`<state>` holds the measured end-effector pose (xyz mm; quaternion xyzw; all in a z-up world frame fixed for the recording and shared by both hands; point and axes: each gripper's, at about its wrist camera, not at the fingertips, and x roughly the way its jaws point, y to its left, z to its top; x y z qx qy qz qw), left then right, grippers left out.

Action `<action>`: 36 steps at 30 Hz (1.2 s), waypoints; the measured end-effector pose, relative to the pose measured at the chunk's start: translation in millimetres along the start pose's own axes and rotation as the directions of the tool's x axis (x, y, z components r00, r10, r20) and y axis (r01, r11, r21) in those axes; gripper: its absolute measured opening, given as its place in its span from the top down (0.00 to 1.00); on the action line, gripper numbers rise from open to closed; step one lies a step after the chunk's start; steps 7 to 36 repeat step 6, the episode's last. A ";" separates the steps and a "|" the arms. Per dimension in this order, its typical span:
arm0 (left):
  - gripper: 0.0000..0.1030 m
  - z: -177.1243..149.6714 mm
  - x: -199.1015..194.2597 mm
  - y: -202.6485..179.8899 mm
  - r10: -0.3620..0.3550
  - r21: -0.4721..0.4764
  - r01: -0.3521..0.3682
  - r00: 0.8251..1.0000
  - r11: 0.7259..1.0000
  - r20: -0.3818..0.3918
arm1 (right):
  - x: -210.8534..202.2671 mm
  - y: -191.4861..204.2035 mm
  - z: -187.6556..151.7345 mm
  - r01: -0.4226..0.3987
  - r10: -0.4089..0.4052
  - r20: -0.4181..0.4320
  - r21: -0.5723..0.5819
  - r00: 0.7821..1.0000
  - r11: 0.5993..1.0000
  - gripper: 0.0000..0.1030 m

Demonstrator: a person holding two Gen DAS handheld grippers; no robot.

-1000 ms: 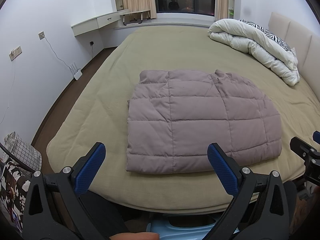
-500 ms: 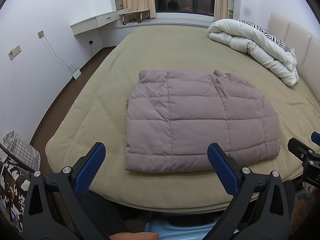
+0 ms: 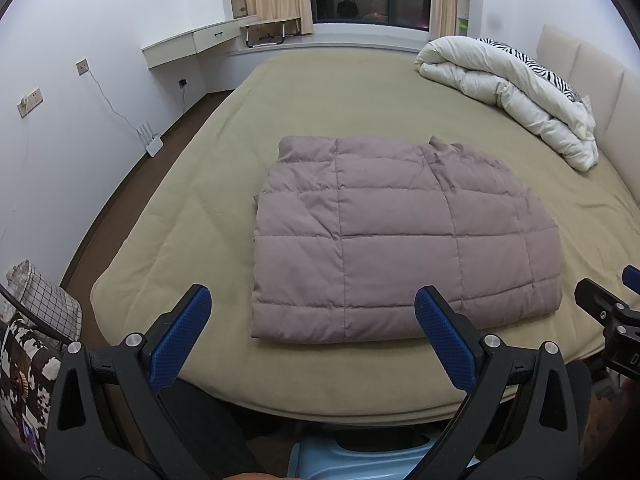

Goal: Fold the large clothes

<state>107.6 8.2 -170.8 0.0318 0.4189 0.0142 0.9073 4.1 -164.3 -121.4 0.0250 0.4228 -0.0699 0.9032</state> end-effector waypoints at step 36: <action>0.00 -3.0 -3.8 -1.9 0.015 0.010 -0.015 0.999 1.000 0.033 | 1.9 -2.2 -2.2 -0.001 0.001 -0.005 -0.001 1.000 1.000 0.00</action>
